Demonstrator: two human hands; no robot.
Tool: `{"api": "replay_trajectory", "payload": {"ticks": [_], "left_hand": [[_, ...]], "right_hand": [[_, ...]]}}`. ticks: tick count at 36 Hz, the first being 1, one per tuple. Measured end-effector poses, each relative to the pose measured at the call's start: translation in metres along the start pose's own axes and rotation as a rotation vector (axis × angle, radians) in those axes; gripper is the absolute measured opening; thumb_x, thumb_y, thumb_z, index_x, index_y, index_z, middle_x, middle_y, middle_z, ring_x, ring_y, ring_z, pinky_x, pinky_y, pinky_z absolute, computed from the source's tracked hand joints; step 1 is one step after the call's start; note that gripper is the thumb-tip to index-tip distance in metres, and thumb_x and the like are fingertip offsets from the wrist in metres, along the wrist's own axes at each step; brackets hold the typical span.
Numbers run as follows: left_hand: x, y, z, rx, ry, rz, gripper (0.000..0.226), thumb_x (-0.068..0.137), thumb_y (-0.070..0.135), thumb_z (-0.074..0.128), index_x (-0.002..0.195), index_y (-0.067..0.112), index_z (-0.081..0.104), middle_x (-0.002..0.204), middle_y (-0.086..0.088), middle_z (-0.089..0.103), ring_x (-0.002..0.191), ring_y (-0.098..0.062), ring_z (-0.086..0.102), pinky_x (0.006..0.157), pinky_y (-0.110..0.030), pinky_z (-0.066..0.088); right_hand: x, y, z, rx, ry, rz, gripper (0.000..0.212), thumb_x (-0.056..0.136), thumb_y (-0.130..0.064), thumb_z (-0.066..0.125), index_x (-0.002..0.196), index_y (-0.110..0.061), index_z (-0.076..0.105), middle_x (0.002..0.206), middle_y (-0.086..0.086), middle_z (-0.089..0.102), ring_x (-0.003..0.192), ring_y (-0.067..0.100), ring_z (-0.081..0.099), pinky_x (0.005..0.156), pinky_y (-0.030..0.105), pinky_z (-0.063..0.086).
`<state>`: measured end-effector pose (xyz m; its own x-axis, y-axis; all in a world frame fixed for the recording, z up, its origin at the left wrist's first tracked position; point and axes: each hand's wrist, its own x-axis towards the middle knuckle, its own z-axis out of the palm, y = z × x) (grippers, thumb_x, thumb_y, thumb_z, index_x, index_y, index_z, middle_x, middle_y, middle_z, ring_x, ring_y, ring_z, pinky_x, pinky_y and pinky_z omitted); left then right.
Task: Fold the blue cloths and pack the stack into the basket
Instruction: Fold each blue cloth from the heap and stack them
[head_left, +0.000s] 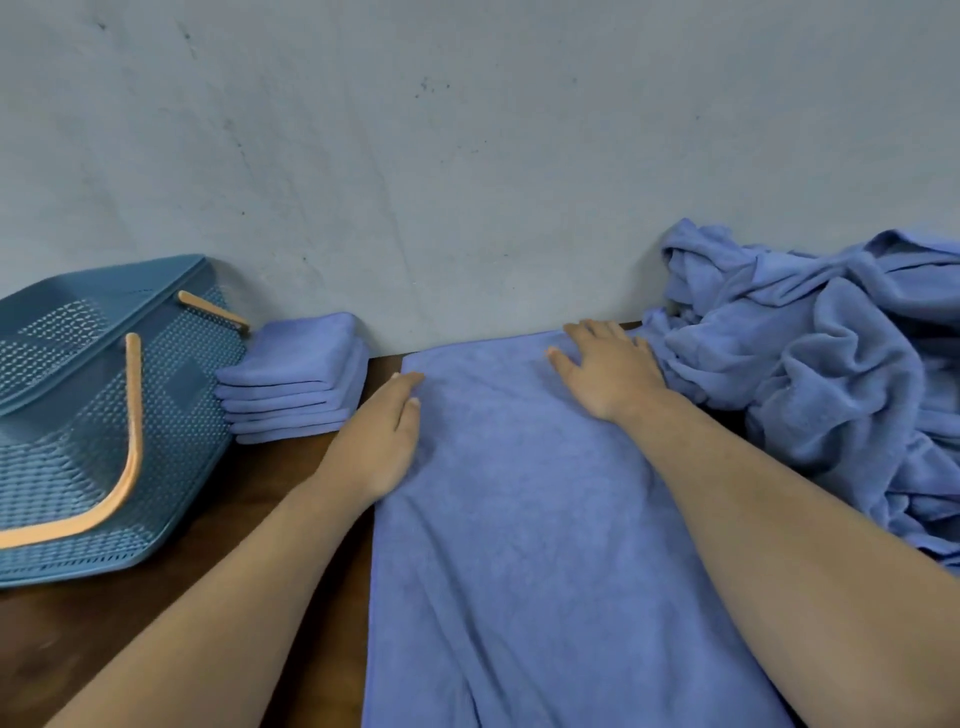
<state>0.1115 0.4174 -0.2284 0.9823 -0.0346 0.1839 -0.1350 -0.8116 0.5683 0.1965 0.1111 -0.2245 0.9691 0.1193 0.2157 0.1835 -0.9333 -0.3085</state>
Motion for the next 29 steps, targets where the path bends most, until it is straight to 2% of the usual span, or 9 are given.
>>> {"api": "replay_trajectory", "payload": {"ticks": [4, 7, 9, 11, 14, 16, 21, 26, 29], "left_hand": [[-0.059, -0.005, -0.019, -0.144, 0.04, 0.021, 0.04, 0.114, 0.031, 0.039, 0.152, 0.032, 0.052, 0.154, 0.019, 0.052, 0.143, 0.002, 0.044, 0.123, -0.028, 0.032], [-0.099, -0.002, -0.03, -0.182, 0.059, 0.051, 0.033, 0.112, 0.022, 0.045, 0.134, 0.042, 0.058, 0.134, 0.031, 0.06, 0.128, 0.015, 0.05, 0.107, -0.009, 0.035], [-0.12, -0.001, -0.035, -0.173, 0.049, 0.066, 0.031, 0.11, 0.023, 0.049, 0.131, 0.044, 0.057, 0.131, 0.032, 0.061, 0.125, 0.015, 0.051, 0.101, -0.005, 0.035], [-0.138, -0.002, -0.039, -0.138, 0.02, 0.086, 0.028, 0.108, 0.027, 0.053, 0.132, 0.042, 0.058, 0.131, 0.031, 0.061, 0.127, 0.009, 0.052, 0.103, -0.01, 0.037], [-0.161, -0.004, -0.042, -0.083, -0.032, 0.117, 0.031, 0.107, 0.035, 0.054, 0.137, 0.042, 0.057, 0.134, 0.029, 0.059, 0.132, 0.002, 0.051, 0.107, -0.025, 0.043], [-0.174, -0.002, -0.045, -0.068, -0.048, 0.13, 0.031, 0.106, 0.036, 0.055, 0.137, 0.042, 0.056, 0.133, 0.03, 0.058, 0.129, 0.001, 0.051, 0.105, -0.027, 0.045], [-0.21, 0.01, -0.051, -0.045, -0.076, 0.206, 0.023, 0.104, 0.033, 0.06, 0.125, 0.044, 0.058, 0.126, 0.033, 0.056, 0.122, -0.003, 0.054, 0.095, -0.032, 0.051], [-0.249, 0.025, -0.06, -0.123, -0.082, 0.39, 0.023, 0.099, 0.017, 0.07, 0.107, 0.038, 0.066, 0.115, 0.017, 0.065, 0.116, -0.017, 0.061, 0.099, -0.039, 0.05], [-0.276, 0.036, -0.064, -0.204, -0.074, 0.465, 0.022, 0.096, 0.01, 0.074, 0.101, 0.031, 0.068, 0.108, 0.011, 0.068, 0.109, -0.024, 0.065, 0.095, -0.042, 0.05]], "right_hand": [[-0.017, 0.0, -0.002, 0.115, 0.146, -0.225, 0.045, 0.112, -0.046, 0.037, 0.149, -0.024, 0.053, 0.158, -0.006, 0.05, 0.158, 0.019, 0.024, 0.129, 0.048, 0.015], [-0.04, -0.001, -0.009, 0.265, 0.183, -0.257, 0.036, 0.111, -0.041, 0.046, 0.138, -0.025, 0.063, 0.15, -0.007, 0.058, 0.156, 0.016, 0.03, 0.127, 0.042, 0.022], [-0.062, 0.001, -0.012, 0.358, 0.202, -0.237, 0.032, 0.11, -0.037, 0.051, 0.133, -0.022, 0.068, 0.145, -0.005, 0.062, 0.153, 0.016, 0.036, 0.125, 0.041, 0.029], [-0.086, 0.003, -0.015, 0.394, 0.195, -0.24, 0.03, 0.109, -0.035, 0.053, 0.131, -0.021, 0.069, 0.143, -0.007, 0.063, 0.152, 0.013, 0.037, 0.123, 0.03, 0.029], [-0.128, 0.005, -0.025, 0.369, 0.169, -0.243, 0.03, 0.109, -0.033, 0.055, 0.131, -0.02, 0.069, 0.143, -0.009, 0.062, 0.145, -0.003, 0.035, 0.113, 0.005, 0.018], [-0.156, 0.004, -0.032, 0.351, 0.178, -0.261, 0.029, 0.109, -0.03, 0.056, 0.129, -0.016, 0.071, 0.14, -0.004, 0.065, 0.135, -0.011, 0.034, 0.108, -0.002, 0.016], [-0.221, 0.002, -0.046, 0.337, 0.148, -0.275, 0.03, 0.107, -0.036, 0.055, 0.128, -0.02, 0.071, 0.135, -0.011, 0.064, 0.134, 0.0, 0.048, 0.112, 0.01, 0.031], [-0.289, -0.005, -0.065, 0.372, 0.117, -0.28, 0.024, 0.104, -0.04, 0.057, 0.119, -0.027, 0.072, 0.124, -0.02, 0.065, 0.124, 0.005, 0.057, 0.104, 0.025, 0.046], [-0.329, -0.007, -0.078, 0.42, 0.084, -0.282, 0.013, 0.1, -0.028, 0.069, 0.113, -0.032, 0.072, 0.123, -0.019, 0.067, 0.124, 0.011, 0.06, 0.1, 0.032, 0.05]]}}
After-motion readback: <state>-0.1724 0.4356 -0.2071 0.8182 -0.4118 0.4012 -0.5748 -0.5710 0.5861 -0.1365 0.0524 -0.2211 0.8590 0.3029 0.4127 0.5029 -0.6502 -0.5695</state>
